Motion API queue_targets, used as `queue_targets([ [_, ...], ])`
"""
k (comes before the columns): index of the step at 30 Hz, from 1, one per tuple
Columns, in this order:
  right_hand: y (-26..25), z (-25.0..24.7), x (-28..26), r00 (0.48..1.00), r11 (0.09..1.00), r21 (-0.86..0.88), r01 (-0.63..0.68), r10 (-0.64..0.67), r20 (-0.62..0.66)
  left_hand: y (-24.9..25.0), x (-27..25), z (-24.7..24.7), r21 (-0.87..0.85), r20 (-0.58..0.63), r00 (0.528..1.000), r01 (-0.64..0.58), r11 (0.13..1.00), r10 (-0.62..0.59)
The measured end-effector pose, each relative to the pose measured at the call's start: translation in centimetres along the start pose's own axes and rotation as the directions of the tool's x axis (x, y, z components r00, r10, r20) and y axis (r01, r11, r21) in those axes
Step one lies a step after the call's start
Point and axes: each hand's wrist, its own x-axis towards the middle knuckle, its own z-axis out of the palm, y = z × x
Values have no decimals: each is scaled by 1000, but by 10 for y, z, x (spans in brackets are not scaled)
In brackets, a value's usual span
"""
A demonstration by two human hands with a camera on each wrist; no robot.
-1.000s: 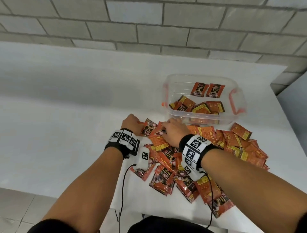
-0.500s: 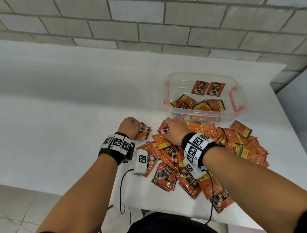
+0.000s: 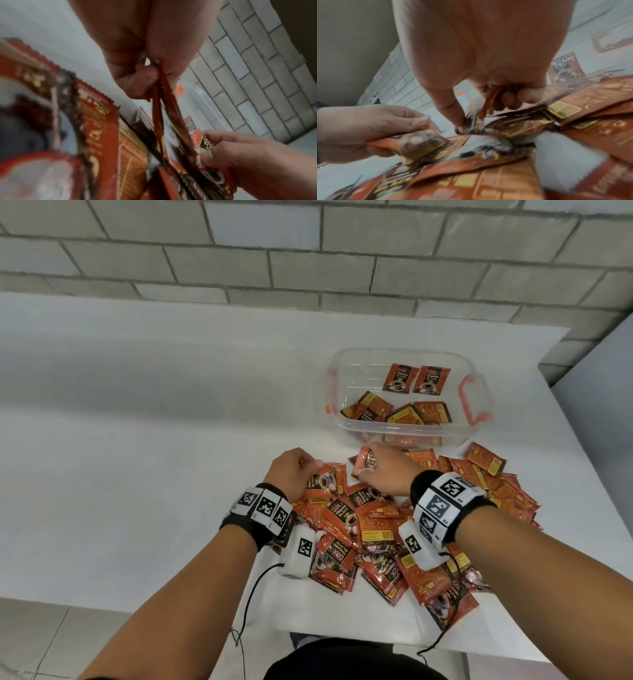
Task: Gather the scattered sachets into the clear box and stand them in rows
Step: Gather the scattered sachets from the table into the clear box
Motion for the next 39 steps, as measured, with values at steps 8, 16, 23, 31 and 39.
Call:
queue_targets([
  [8,6,10,-9,986,997,-73,34,-22,166,12,2,11,145,149,989,-27,989,5],
  [16,17,-2,-30,983,1000,-13,27,-24,180,28,7,15,270,174,983,11,963,-60],
  [23,19,4,-29,976,977,-212,41,6,219,37,6,13,127,72,997,29,991,-38],
  [31,18,8,-30,975,979,-191,76,-32,222,10,-16,-22,-296,-50,995,72,952,-91],
  [39,12,10,-31,951,964,-220,150,-80,298,-46,-66,-27,-146,61,987,155,977,-147],
])
